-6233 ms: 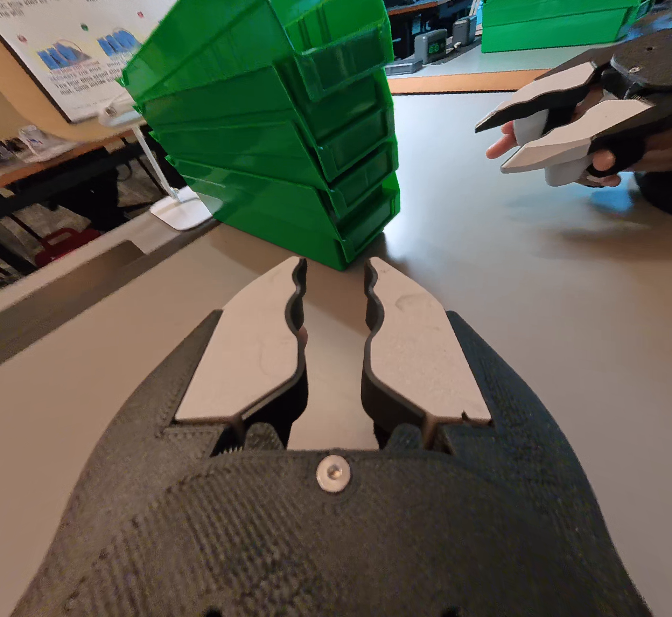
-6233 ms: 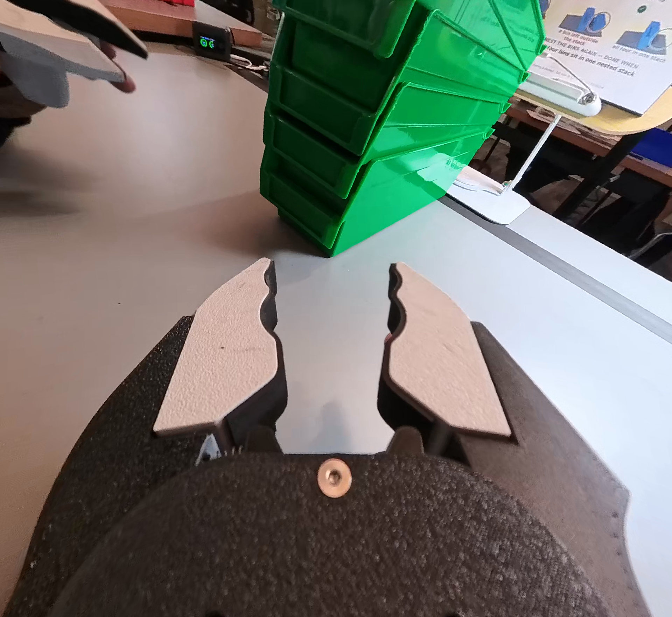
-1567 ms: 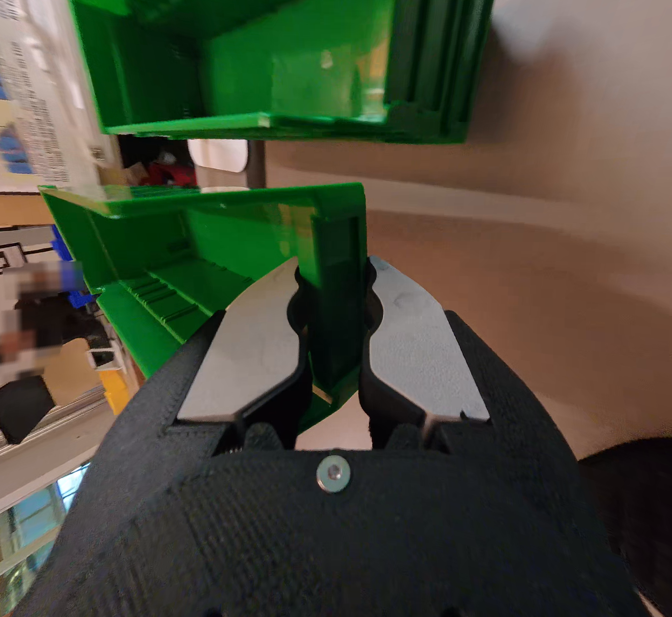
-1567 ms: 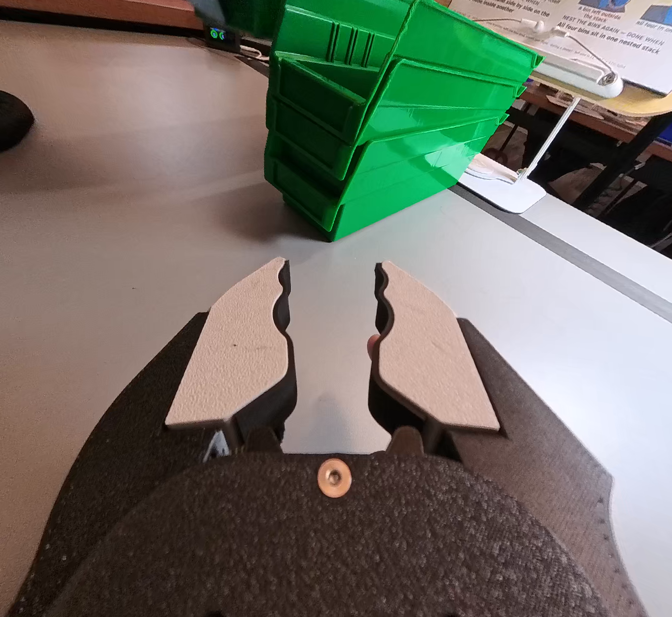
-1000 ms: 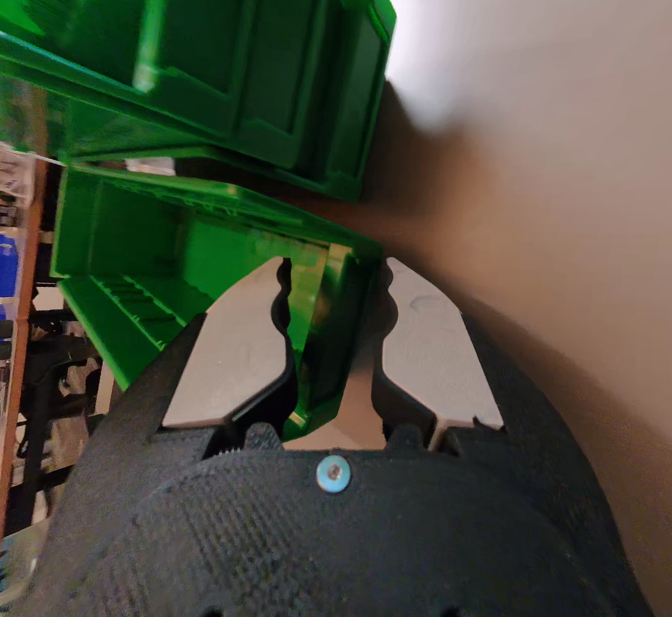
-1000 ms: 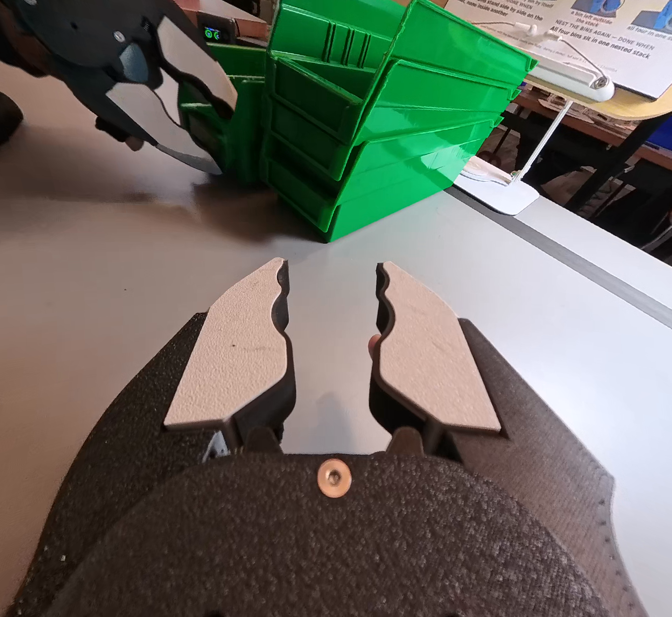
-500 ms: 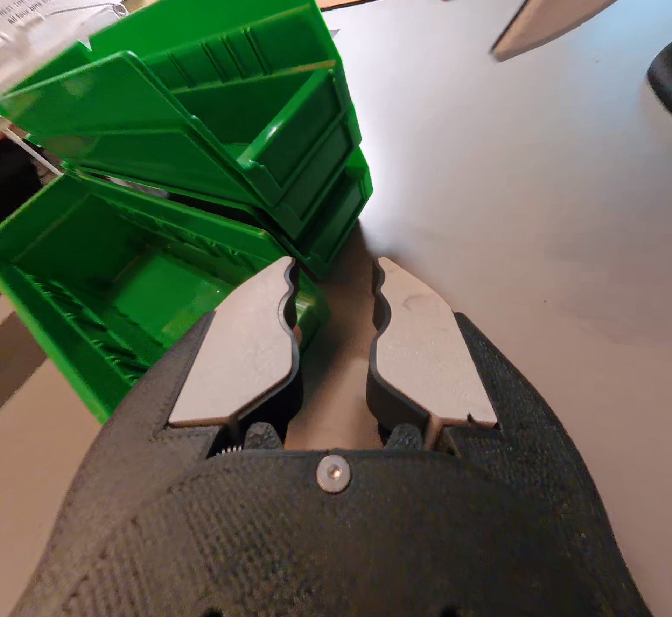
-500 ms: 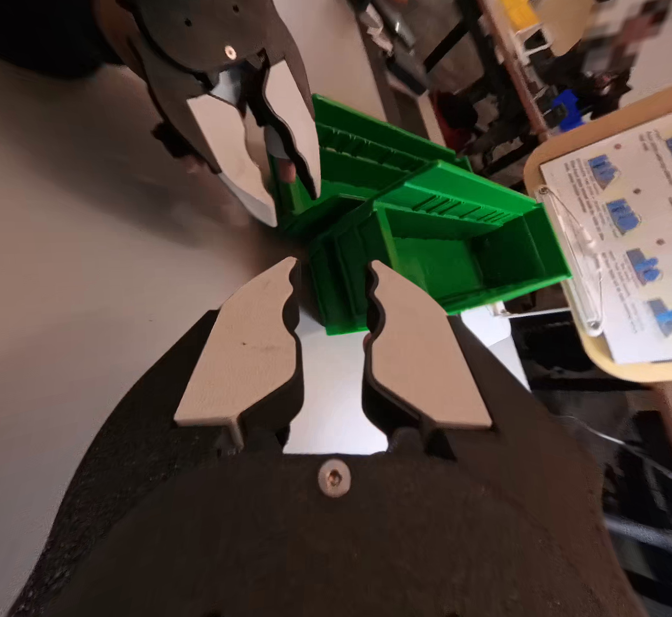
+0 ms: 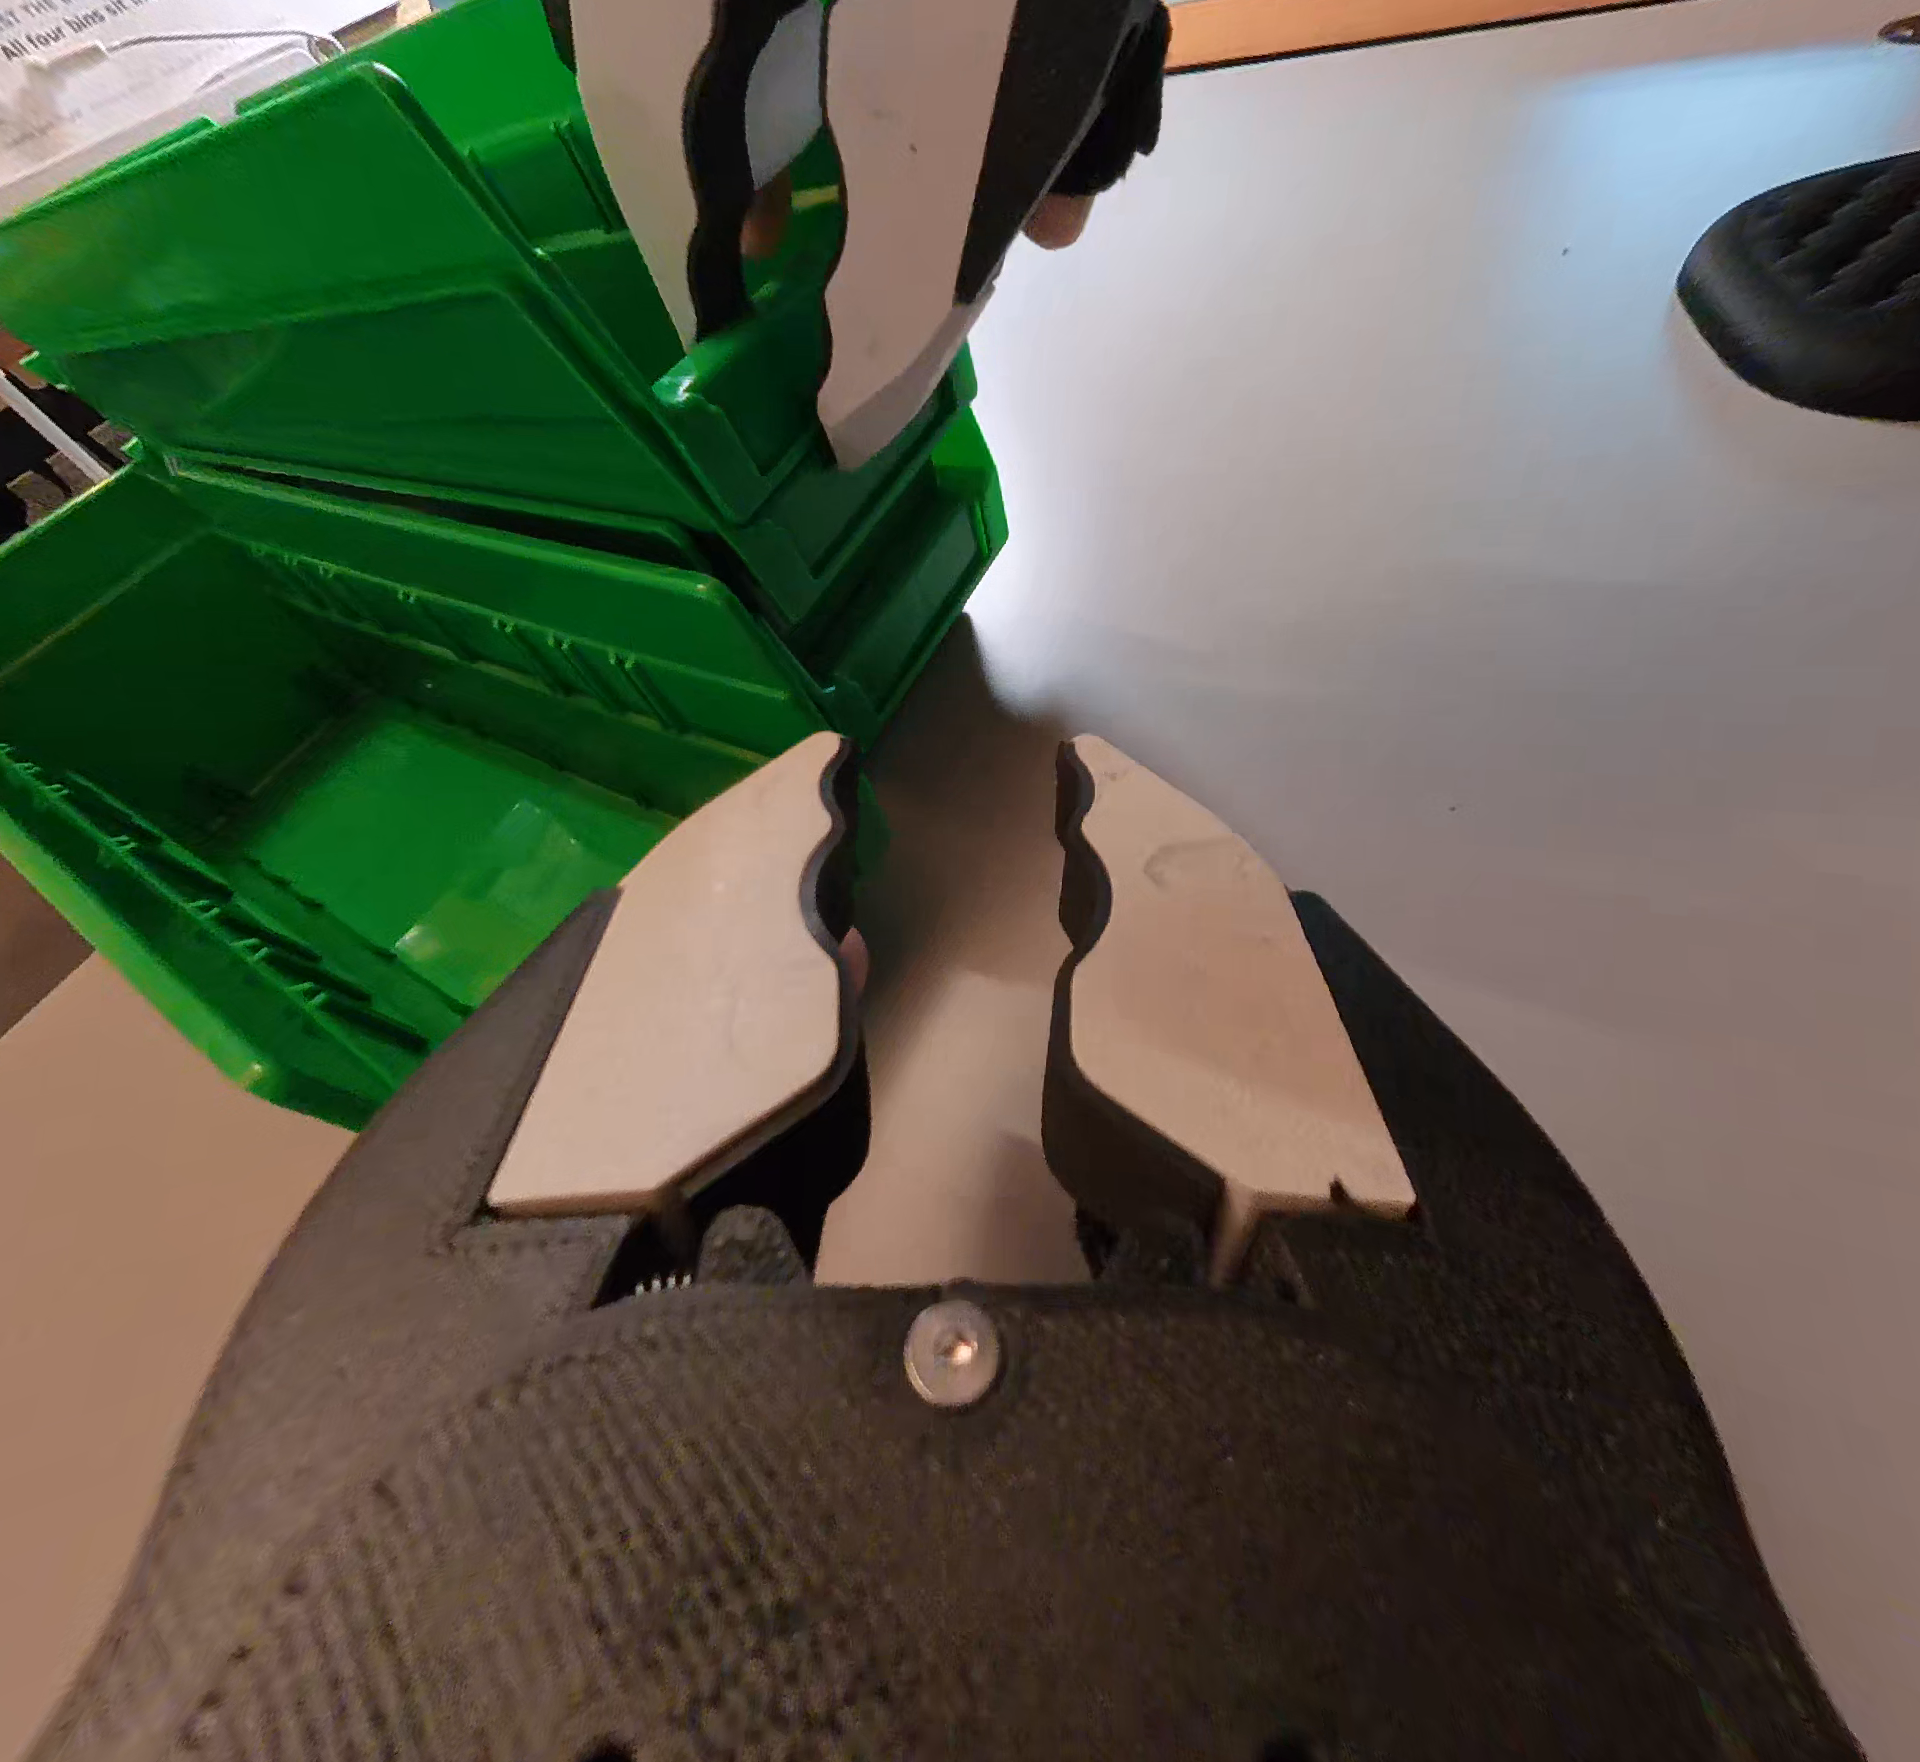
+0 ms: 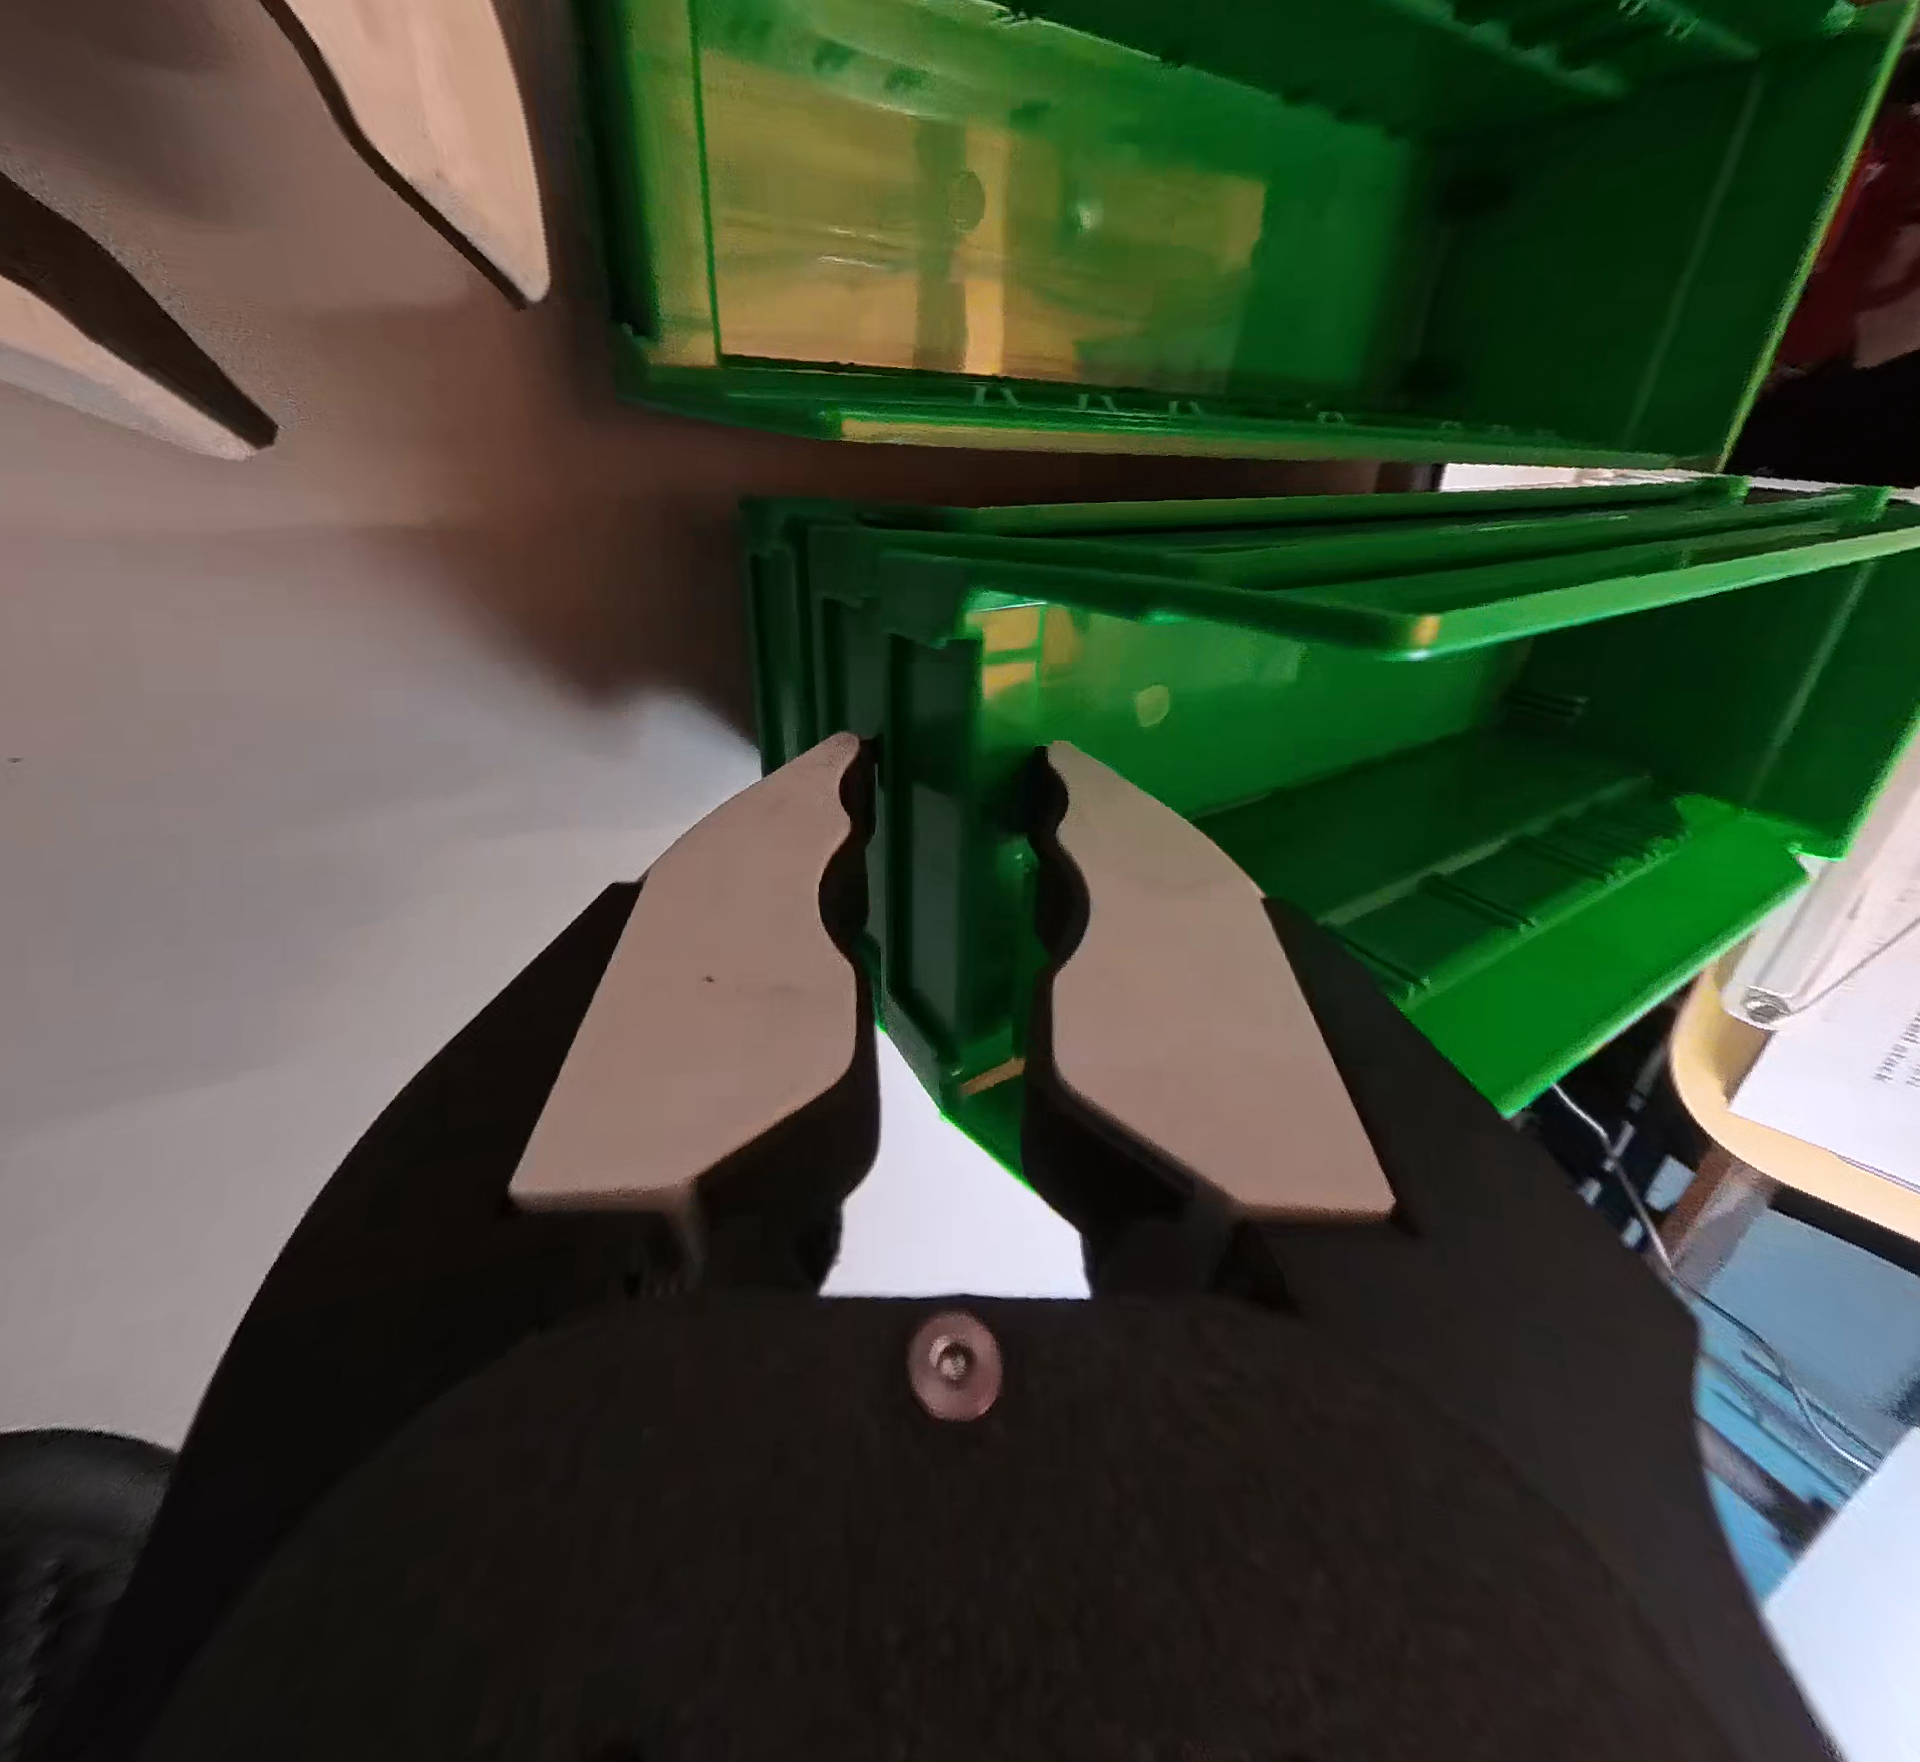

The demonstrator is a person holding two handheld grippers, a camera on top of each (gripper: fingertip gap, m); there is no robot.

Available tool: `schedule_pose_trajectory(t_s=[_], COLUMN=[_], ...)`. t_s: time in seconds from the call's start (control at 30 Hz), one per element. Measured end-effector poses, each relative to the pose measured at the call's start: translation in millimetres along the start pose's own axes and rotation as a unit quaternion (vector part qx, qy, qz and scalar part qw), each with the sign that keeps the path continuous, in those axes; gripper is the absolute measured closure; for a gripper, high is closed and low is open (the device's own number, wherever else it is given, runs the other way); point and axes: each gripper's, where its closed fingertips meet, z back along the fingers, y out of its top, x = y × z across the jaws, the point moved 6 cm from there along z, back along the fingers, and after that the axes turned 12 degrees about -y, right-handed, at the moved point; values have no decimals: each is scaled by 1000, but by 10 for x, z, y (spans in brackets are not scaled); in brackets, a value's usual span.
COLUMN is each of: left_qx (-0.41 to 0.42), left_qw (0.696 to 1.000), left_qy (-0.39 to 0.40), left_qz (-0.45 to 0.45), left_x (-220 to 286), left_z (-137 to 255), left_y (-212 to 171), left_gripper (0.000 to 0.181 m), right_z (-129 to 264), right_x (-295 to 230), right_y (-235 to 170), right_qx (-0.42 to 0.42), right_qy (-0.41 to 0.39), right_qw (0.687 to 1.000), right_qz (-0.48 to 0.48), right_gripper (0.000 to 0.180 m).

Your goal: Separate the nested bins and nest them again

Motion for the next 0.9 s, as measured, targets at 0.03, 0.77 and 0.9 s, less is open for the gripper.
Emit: schedule_pose_trajectory(t_s=[0.03, 0.77, 0.9], left_qx=[3, 101, 96], left_qw=[1000, 994, 994], left_qy=[2, 25, 32], left_qz=[2, 47, 43], left_x=[6, 138, 149], left_z=[-3, -147, -202], left_y=[8, 353, 319], left_gripper=[144, 155, 157], right_z=[10, 707, 669], right_x=[-6, -188, -196], right_y=[0, 23, 14], right_qx=[3, 62, 54], right_qy=[8, 134, 137], right_qw=[1000, 989, 989], right_qz=[-1, -1, 11], right_gripper=[152, 153, 154])
